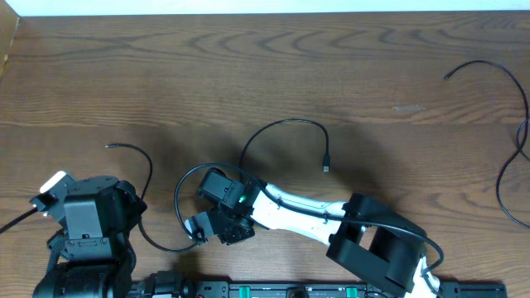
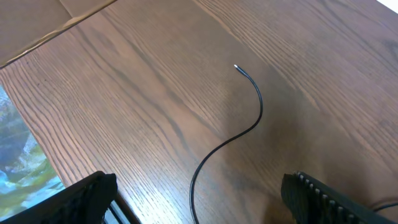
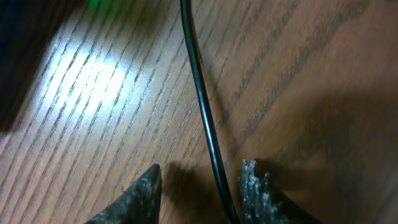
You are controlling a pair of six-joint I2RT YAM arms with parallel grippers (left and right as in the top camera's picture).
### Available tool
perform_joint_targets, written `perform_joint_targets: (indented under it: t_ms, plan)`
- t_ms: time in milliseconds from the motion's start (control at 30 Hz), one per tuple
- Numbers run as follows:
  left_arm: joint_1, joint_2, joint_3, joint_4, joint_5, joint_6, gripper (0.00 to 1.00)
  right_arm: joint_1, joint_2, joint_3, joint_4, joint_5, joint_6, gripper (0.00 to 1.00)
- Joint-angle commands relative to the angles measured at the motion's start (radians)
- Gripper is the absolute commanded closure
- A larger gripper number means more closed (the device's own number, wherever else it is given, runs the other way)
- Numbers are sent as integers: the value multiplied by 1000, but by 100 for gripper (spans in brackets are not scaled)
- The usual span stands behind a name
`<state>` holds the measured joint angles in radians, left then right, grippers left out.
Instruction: Untangle cables
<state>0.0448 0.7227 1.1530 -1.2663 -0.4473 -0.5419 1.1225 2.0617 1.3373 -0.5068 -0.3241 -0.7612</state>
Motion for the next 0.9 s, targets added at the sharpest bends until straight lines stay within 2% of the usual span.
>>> perform_joint_targets:
  t_ms: [0, 133, 267, 333, 433, 600, 733, 867]
  plan:
    - [5, 1, 10, -6, -9, 17, 9, -5, 30, -10, -2, -7, 5, 76]
    - [5, 1, 10, -6, -9, 17, 10, -5, 35, -11, -3, -7, 5, 99]
    - [5, 1, 10, -6, -9, 17, 9, -5, 35, -10, 2, 20, 6, 99]
    - [5, 1, 10, -6, -9, 17, 9, -5, 27, -10, -3, 99, 16, 99]
    - [5, 1, 10, -6, -9, 17, 9, -12, -13, -9, -2, 360, 77, 99]
    - [5, 1, 10, -6, -9, 17, 10, -59, -134, -8, 47, 755, 72, 99]
    - [5, 1, 10, -6, -9, 17, 9, -155, -255, -8, 126, 822, 82, 99]
    - [5, 1, 10, -6, -9, 17, 9, -312, -390, -8, 186, 822, 230, 99]
